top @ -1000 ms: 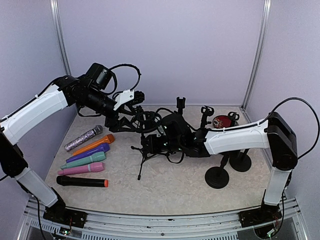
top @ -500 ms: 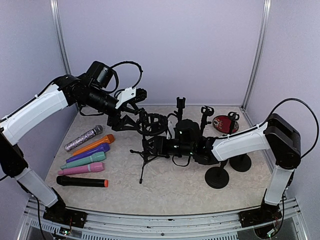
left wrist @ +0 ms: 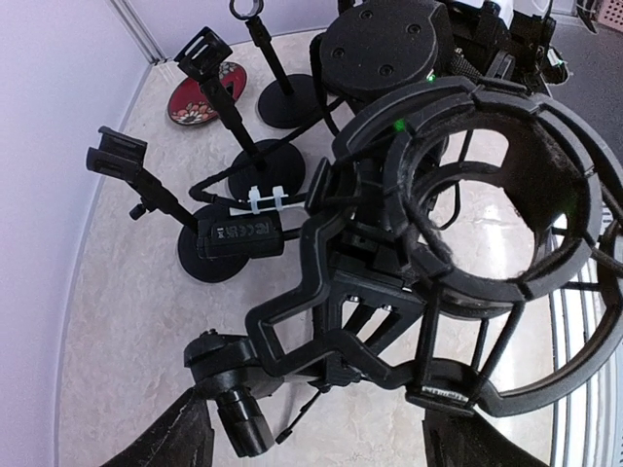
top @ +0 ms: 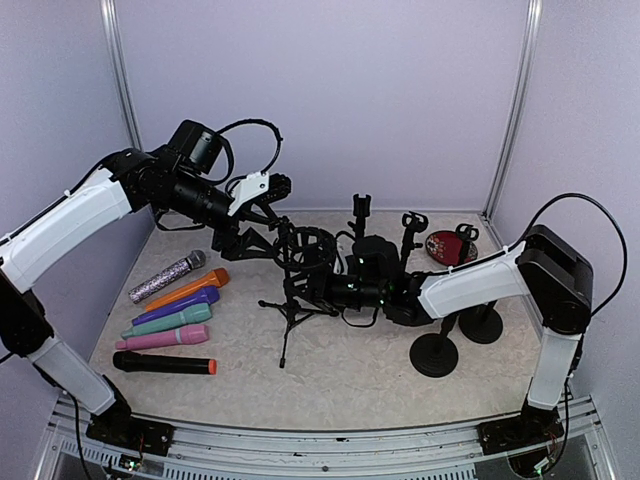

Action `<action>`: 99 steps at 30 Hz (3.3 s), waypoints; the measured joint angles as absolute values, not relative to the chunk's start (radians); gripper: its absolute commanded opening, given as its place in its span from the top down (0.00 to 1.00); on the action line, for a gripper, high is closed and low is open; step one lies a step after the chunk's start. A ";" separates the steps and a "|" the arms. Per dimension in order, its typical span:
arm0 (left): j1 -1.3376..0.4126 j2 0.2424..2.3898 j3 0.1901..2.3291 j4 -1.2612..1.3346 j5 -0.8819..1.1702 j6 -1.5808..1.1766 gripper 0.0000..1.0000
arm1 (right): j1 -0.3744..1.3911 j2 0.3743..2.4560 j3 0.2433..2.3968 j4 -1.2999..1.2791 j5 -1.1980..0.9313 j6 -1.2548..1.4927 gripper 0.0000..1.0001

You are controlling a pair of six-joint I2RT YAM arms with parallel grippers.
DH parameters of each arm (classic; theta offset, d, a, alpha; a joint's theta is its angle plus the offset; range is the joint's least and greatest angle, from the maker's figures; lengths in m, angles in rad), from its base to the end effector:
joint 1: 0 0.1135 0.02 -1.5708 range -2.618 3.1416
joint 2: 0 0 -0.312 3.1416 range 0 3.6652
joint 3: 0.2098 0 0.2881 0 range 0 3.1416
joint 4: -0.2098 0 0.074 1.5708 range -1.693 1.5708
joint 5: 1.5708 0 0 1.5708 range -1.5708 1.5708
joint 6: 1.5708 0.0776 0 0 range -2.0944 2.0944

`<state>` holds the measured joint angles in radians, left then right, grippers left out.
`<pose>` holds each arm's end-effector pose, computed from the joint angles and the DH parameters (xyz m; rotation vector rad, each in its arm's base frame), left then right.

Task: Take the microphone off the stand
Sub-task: Unscrew the knob on the stand of the microphone stand.

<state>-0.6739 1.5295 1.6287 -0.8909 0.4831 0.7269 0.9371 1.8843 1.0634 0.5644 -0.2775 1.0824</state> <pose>0.2759 -0.2665 0.4113 1.6600 1.6084 -0.5413 0.2765 0.4122 0.2073 -0.0753 2.1694 1.5702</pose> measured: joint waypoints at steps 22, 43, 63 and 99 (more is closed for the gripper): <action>-0.673 1.512 1.615 -0.883 0.479 0.730 0.29 | 0.937 1.861 0.988 0.629 -0.322 1.153 0.70; -0.659 1.512 1.612 -0.882 0.469 0.730 0.31 | 0.955 1.861 1.051 0.524 -0.279 1.066 1.00; -0.591 1.512 1.610 -0.883 0.482 0.734 0.32 | 1.084 1.857 1.187 0.253 0.146 0.665 0.56; -0.571 1.512 1.610 -0.883 0.520 0.734 0.33 | 0.953 1.916 1.068 0.617 -0.288 1.113 0.97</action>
<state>-0.5709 1.5116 1.6104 -0.8833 0.5201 0.7338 0.9531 1.9160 1.0683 0.6170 -0.2882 1.1126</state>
